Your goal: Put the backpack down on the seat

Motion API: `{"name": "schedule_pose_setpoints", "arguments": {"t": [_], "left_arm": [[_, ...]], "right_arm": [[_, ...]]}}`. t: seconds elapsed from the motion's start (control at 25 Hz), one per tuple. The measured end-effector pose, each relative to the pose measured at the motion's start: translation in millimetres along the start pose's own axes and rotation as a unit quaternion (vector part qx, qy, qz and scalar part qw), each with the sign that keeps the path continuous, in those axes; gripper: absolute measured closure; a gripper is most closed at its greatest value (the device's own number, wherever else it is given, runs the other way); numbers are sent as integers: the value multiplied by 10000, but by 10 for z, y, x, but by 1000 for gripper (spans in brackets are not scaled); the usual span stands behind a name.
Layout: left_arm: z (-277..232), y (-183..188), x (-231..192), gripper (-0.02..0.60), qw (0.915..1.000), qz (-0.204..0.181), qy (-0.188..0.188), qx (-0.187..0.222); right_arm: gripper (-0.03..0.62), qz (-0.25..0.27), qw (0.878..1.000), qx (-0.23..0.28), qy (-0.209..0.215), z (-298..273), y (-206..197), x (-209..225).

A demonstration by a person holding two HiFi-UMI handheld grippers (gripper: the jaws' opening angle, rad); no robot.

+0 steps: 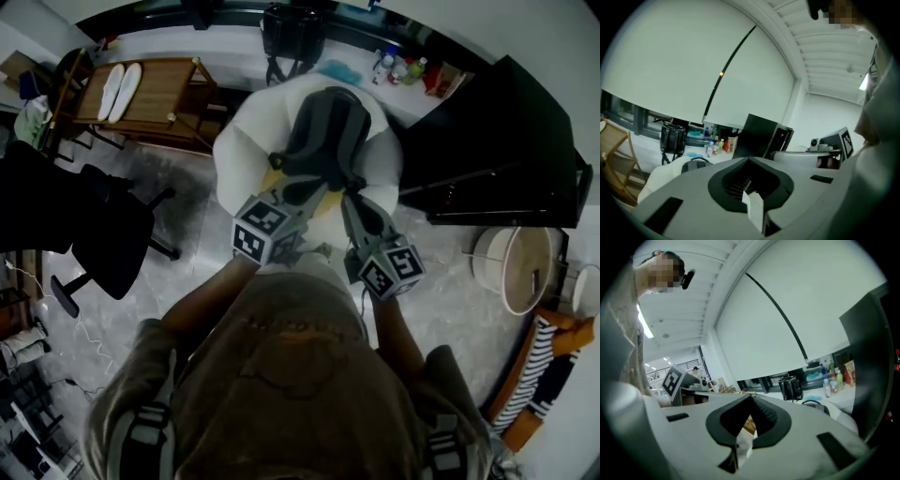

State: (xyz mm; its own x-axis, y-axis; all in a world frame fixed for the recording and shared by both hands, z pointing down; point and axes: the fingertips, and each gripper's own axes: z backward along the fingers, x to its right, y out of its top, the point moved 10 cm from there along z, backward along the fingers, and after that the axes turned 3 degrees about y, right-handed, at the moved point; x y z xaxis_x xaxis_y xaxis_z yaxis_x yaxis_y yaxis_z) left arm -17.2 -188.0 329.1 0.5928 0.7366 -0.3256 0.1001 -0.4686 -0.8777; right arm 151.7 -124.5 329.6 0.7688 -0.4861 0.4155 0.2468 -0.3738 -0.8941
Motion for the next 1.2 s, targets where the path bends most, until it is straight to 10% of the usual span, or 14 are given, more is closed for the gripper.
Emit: {"name": "schedule_pose_setpoints", "arguments": {"t": [0.48,1.2], "left_arm": [[534,230,390,581,9947,-801,-131,629],[533,242,409,581,9944,-789,-173,677]], "right_arm": [[591,396,9989,105,208,405,205,-408],[592,430,9985,338,-13,435,253,-409]]}}
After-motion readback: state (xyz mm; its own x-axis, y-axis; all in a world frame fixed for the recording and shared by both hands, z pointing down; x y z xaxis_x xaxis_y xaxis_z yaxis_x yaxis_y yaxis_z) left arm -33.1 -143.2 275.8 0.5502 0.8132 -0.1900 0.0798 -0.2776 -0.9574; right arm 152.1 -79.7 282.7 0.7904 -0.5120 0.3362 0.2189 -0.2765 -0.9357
